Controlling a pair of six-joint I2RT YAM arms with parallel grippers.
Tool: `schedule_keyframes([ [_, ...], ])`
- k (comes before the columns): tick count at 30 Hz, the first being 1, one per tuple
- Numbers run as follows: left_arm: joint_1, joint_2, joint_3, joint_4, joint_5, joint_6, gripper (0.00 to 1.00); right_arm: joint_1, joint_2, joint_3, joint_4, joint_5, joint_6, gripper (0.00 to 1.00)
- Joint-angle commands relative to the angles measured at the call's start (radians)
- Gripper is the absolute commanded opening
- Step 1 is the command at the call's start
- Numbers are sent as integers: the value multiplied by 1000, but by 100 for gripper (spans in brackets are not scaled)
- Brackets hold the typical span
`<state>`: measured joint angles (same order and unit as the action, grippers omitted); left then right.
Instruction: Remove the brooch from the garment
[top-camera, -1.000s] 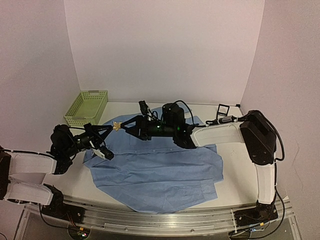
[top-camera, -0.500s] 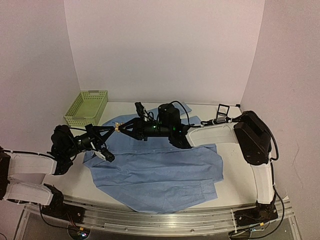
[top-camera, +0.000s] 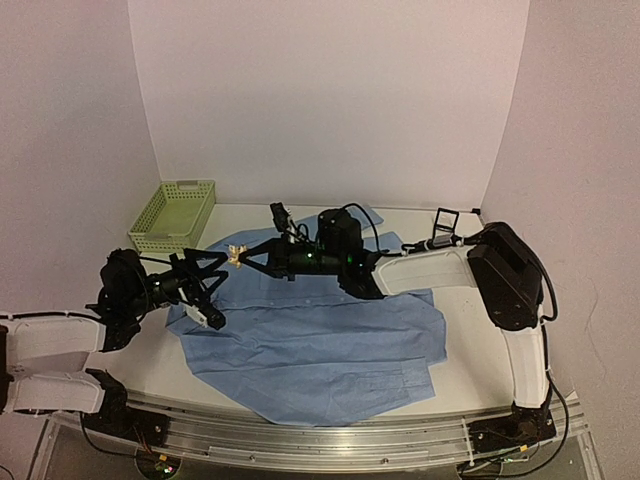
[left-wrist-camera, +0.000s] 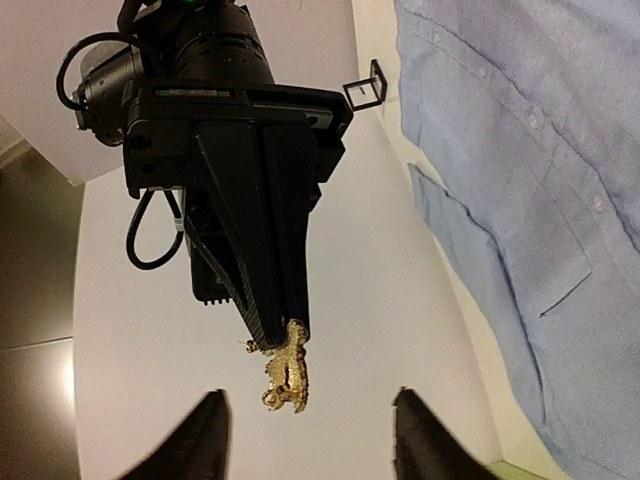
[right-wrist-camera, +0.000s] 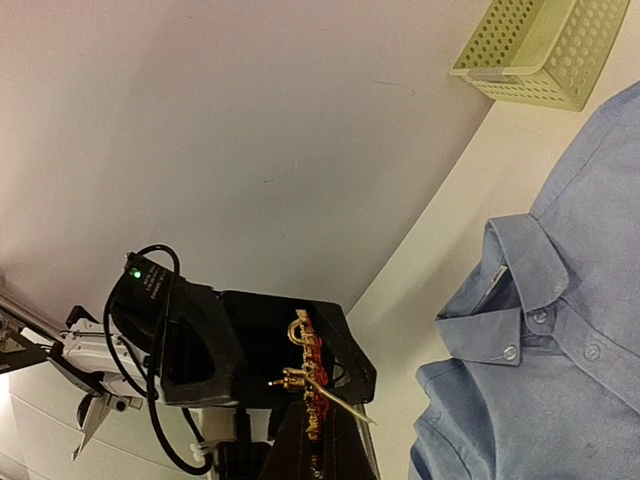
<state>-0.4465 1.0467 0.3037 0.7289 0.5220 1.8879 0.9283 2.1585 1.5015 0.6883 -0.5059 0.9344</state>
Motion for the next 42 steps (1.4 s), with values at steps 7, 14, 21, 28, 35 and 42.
schedule_keyframes([
  [7, -4, 25, 610, -1111, 177, -911, 79, 6, -187, -34, -294, 100, -529, 0],
  [14, -1, 164, 792, -1258, 434, -1257, 61, 20, -237, -40, -347, 91, -736, 0],
  [21, -1, 297, 952, -1399, 453, -1243, 51, 43, -259, -26, -415, 119, -836, 0],
  [28, 8, 323, 990, -1467, 418, -1192, 48, 46, -297, -47, -425, 137, -885, 0],
  [35, 11, 389, 1052, -1584, 411, -1129, 43, 48, -302, -51, -424, 129, -887, 0],
  [42, 10, 413, 1099, -1592, 422, -1159, 32, 53, -303, -49, -424, 133, -896, 0],
])
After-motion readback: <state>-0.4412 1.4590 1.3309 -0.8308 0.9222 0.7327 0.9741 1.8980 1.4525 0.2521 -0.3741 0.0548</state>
